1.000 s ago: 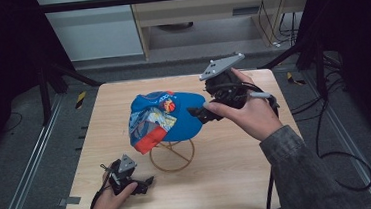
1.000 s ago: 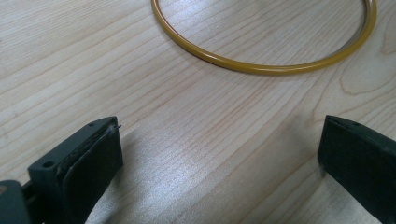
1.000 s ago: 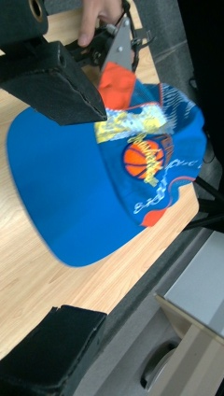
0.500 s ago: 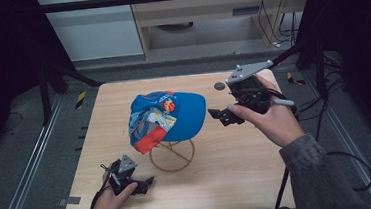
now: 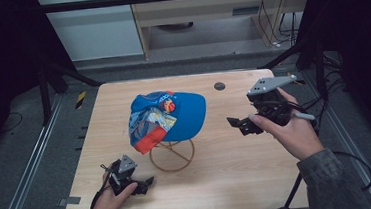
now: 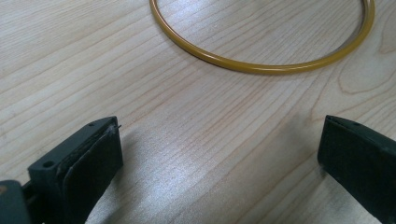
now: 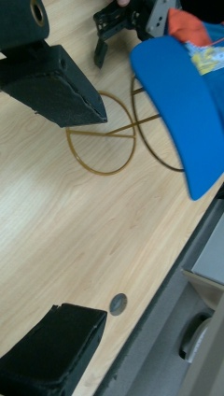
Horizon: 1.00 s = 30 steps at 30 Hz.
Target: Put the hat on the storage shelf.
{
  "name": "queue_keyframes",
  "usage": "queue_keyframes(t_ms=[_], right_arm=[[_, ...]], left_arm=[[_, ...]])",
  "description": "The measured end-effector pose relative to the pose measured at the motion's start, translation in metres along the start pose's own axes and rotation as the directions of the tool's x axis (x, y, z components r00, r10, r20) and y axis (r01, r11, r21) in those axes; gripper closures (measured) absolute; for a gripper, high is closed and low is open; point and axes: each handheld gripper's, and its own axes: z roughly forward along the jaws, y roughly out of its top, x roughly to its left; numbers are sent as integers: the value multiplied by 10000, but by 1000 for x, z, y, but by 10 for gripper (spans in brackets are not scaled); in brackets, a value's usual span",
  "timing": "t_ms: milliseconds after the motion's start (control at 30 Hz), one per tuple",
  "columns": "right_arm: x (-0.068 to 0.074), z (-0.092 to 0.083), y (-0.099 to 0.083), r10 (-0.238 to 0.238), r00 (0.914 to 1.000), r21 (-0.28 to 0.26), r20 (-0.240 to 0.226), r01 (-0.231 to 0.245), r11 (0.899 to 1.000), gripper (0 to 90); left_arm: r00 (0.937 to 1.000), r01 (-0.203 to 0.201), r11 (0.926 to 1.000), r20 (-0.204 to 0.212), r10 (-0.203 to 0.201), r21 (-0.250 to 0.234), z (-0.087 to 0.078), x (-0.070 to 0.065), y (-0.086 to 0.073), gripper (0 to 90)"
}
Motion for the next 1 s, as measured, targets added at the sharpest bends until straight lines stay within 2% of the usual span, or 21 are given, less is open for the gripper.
queue_keyframes(t_ms=[300, 433, 533, 633, 1000], right_arm=[[-6, 10, -30, 383, 9993, 313, 22, -384, 9988, 73], [-5, 16, -42, 433, 9989, 152, -164, -431, 9990, 64], [-3, 20, -51, 422, 9989, 243, -183, -418, 9988, 62], [-3, 27, -61, 606, 9980, 342, -172, -599, 9976, 64], [-8, 49, -94, 645, 9970, 774, 429, -677, 9947, 81]], left_arm=[[10000, 1, 10000, 0, -1, 3, 0, 0, 0, 0], [10000, 3, 10000, 4, -3, -11, 0, 0, 0, 0], [10000, 4, 10000, 5, -4, -10, 0, 0, 0, 0], [10000, 6, 10000, 6, -6, -11, 0, 0, 0, 0], [10000, 6, 10000, -17, -6, -13, 0, 0, 0, 0]])
